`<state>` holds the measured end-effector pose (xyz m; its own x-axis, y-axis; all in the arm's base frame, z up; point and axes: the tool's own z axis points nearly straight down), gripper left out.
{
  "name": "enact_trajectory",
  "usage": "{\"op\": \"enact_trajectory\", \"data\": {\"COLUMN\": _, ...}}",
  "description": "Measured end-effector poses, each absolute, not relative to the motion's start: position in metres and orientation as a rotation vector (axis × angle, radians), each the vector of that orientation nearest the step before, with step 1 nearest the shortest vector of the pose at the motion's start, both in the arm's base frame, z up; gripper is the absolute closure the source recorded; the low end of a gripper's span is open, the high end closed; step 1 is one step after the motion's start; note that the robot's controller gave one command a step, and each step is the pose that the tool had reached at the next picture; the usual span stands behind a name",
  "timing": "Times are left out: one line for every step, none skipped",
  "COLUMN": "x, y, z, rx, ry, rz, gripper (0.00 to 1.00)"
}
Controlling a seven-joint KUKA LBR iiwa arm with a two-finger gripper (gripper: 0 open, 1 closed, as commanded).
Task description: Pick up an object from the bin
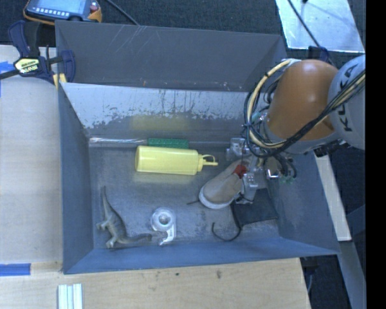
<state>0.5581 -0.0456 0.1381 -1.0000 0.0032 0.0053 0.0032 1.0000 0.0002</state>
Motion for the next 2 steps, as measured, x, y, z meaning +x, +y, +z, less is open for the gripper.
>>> {"op": "enact_trajectory", "data": {"x": 0.560, "y": -0.046, "z": 0.143, "rx": -0.003, "ry": -3.145, "rz": 0.001, "gripper": 0.00}}
{"op": "enact_trajectory", "data": {"x": 0.543, "y": -0.077, "z": 0.122, "rx": 0.098, "ry": -3.145, "rz": -0.001, "gripper": 0.00}}
